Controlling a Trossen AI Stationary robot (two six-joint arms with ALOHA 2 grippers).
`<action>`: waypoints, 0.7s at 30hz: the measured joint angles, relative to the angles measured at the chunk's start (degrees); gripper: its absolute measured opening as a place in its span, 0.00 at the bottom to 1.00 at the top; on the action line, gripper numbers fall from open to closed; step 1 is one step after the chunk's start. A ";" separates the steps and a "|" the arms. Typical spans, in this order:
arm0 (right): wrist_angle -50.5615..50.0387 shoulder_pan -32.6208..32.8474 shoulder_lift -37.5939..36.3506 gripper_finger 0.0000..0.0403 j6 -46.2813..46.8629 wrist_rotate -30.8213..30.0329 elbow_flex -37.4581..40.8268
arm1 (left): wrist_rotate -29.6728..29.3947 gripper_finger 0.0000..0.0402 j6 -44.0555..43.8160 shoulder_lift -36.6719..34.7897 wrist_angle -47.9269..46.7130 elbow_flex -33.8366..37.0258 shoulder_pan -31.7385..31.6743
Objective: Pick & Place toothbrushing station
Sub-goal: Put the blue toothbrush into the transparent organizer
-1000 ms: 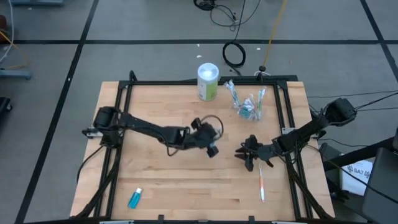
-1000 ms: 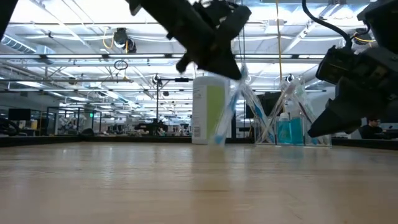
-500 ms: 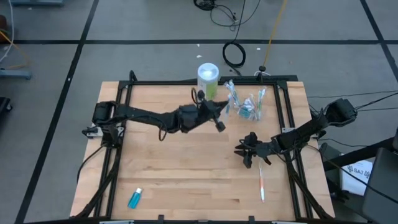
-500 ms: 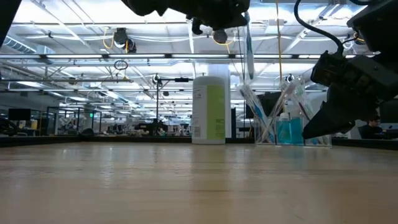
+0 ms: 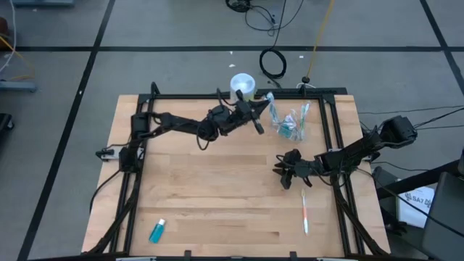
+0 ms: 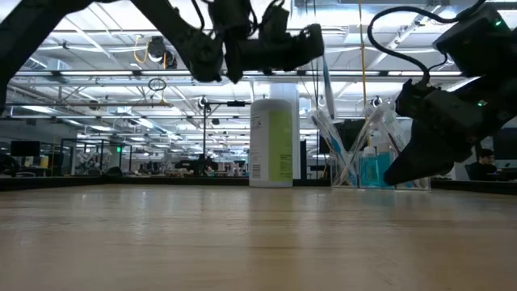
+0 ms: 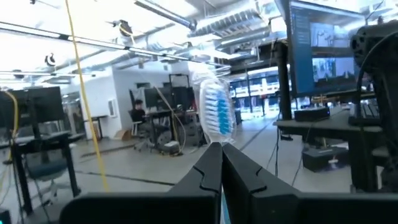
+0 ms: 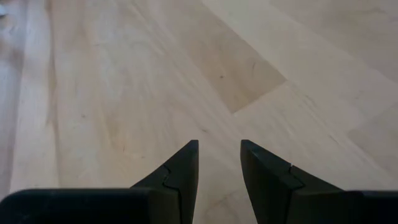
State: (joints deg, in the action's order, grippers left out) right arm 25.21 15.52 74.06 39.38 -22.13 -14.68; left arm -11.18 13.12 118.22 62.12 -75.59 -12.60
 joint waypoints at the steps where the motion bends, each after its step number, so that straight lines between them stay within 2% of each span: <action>1: -0.21 -0.24 0.00 0.28 0.00 0.02 0.00 | 0.96 0.01 -0.06 0.57 0.63 0.00 -0.66; 7: -0.61 -2.43 0.00 0.28 -0.02 0.50 0.00 | 4.14 0.01 -0.52 4.51 1.27 -2.43 -3.50; 11: -0.85 -4.71 0.00 0.28 -0.19 5.00 0.00 | 9.06 0.01 0.57 7.63 0.81 -6.23 -4.29; 16: -1.36 -6.52 0.00 0.28 -0.17 6.08 0.00 | 8.86 0.01 1.42 10.82 -2.47 -10.11 -4.59; 21: -2.31 -6.94 0.00 0.28 0.00 6.06 0.00 | 7.73 0.01 2.46 12.04 -6.54 -10.29 -5.29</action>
State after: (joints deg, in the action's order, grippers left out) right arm 22.90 8.58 74.06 39.38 -16.08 -14.68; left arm -3.45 15.58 130.26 55.58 -85.88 -17.89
